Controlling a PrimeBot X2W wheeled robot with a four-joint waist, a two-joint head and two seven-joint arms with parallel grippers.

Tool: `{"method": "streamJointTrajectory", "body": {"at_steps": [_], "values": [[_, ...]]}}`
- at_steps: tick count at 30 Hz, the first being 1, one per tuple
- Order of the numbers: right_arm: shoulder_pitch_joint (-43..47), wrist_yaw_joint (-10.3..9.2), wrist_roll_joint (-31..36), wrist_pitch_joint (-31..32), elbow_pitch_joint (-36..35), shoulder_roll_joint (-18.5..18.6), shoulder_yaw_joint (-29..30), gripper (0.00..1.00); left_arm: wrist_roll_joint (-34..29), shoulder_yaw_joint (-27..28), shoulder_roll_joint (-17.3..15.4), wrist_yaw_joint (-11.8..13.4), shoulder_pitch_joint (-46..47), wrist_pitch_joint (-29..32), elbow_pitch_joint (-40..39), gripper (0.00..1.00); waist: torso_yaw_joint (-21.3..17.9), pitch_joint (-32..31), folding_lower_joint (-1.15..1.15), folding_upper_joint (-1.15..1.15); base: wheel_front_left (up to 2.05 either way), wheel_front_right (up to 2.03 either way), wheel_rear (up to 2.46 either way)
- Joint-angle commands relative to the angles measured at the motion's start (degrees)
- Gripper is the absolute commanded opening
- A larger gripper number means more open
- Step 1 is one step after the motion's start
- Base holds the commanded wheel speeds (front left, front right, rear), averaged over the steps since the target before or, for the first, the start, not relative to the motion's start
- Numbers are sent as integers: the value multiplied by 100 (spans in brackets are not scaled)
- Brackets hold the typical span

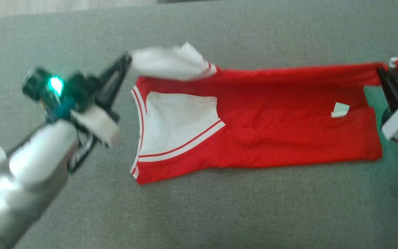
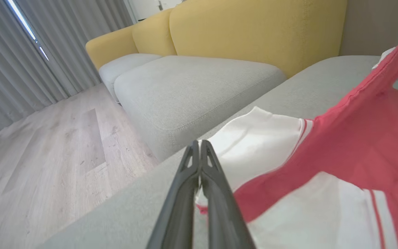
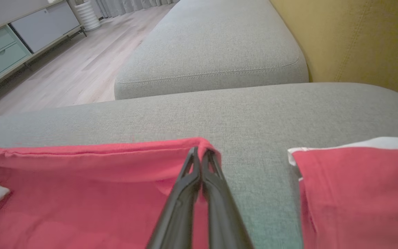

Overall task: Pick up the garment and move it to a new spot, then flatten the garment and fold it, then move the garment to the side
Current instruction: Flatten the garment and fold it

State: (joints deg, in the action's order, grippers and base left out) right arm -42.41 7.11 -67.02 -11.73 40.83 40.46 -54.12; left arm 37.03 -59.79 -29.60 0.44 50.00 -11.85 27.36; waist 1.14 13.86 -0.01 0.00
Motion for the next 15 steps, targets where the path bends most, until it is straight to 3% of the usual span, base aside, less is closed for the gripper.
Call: {"method": "streamJointTrajectory", "body": {"at_steps": [1,13,14,15], "values": [[289,37,-87,-120,-124,236,-20,0,90,179,-345,161,-75,4,-323,0,91,-196,1,0,0,0,0],[1247,37,-218,-250,-388,373,1,0,394,-28,-785,786,-1466,152,-1540,0,163,-451,1,0,0,0,0],[1305,37,-232,-253,-383,339,6,6,436,-37,-769,821,-1553,146,-1577,0,160,-453,1,0,0,0,0],[1352,37,-246,-255,-360,303,15,38,462,-53,-747,852,-1630,139,-1594,0,153,-454,1,0,0,0,0]]}}
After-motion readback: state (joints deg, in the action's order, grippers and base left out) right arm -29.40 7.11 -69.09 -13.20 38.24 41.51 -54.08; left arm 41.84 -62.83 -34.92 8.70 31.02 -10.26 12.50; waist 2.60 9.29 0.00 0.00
